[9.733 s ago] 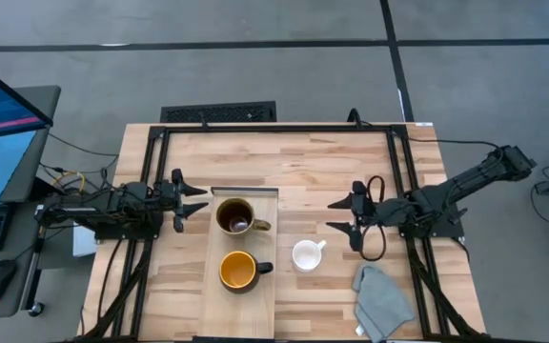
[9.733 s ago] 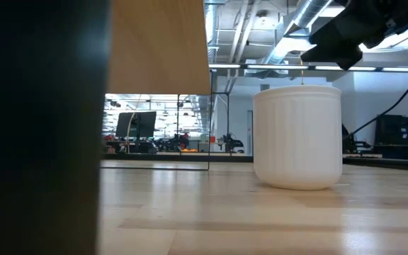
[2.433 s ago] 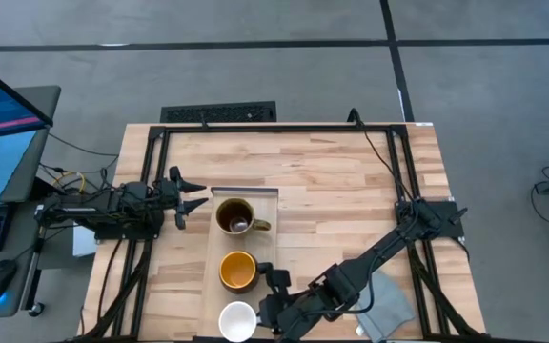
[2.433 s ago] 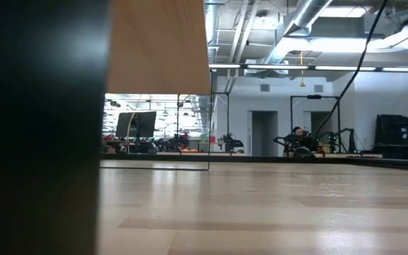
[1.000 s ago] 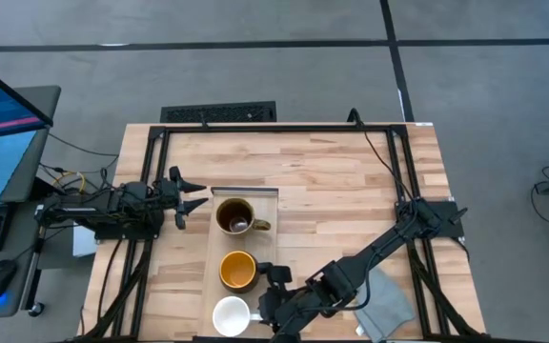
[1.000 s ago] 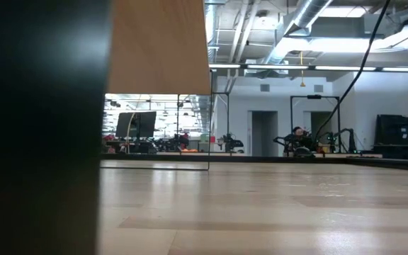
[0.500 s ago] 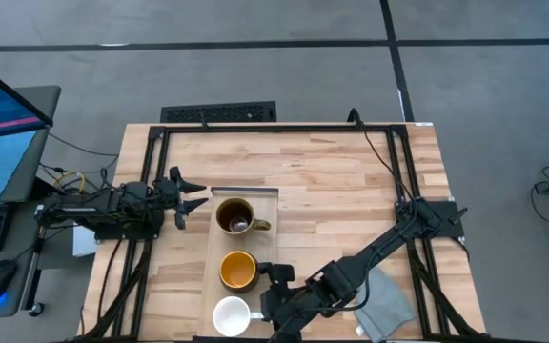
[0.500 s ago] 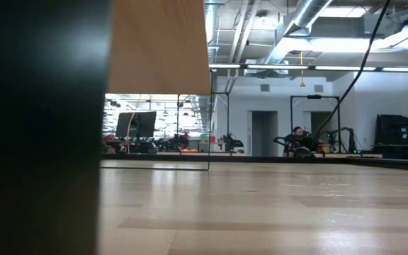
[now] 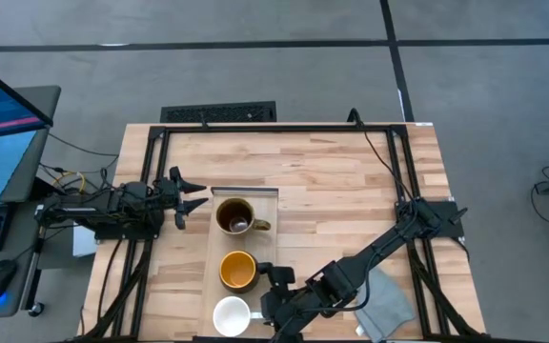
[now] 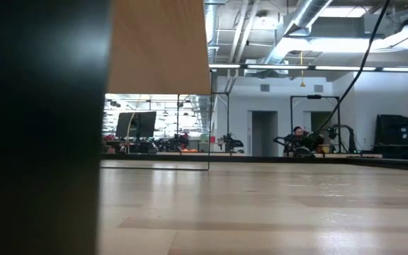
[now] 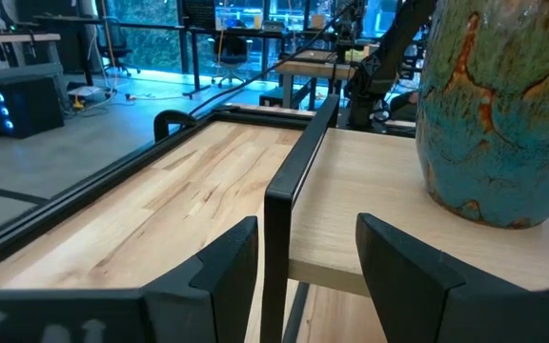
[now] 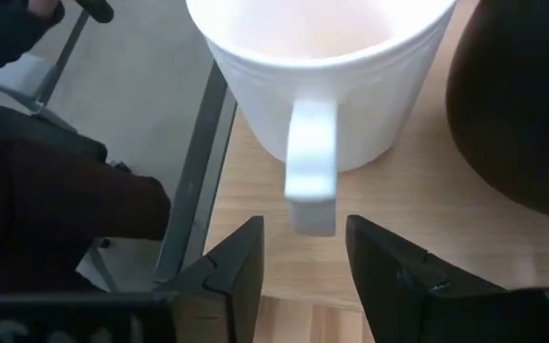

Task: Stack small to large cups/mugs on shelf
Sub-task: Put the white mug on the shelf

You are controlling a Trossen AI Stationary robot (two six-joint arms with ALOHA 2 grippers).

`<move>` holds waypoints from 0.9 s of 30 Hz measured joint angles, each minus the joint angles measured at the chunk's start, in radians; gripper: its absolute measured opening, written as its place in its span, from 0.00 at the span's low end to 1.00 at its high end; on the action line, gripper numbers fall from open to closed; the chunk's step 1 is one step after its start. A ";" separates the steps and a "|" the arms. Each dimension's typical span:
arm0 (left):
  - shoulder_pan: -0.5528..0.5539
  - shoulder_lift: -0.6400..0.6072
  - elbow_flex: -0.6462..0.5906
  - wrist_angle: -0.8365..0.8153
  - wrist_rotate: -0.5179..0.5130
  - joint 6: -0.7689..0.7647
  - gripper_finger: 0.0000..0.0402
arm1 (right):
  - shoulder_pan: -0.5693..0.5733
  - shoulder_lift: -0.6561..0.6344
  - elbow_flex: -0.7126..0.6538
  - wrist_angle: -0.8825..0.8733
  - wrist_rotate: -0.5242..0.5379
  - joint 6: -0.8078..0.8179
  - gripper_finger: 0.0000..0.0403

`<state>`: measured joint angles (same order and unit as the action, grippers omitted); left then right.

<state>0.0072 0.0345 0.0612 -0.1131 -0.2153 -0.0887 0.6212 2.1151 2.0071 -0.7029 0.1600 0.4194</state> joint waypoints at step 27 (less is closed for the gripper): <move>0.000 0.000 0.000 0.000 0.000 -0.002 0.42 | -0.002 0.000 0.000 0.007 -0.002 0.000 0.24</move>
<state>0.0074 0.0345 0.0612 -0.1133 -0.2157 -0.0902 0.6193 2.1147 2.0071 -0.6956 0.1577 0.4191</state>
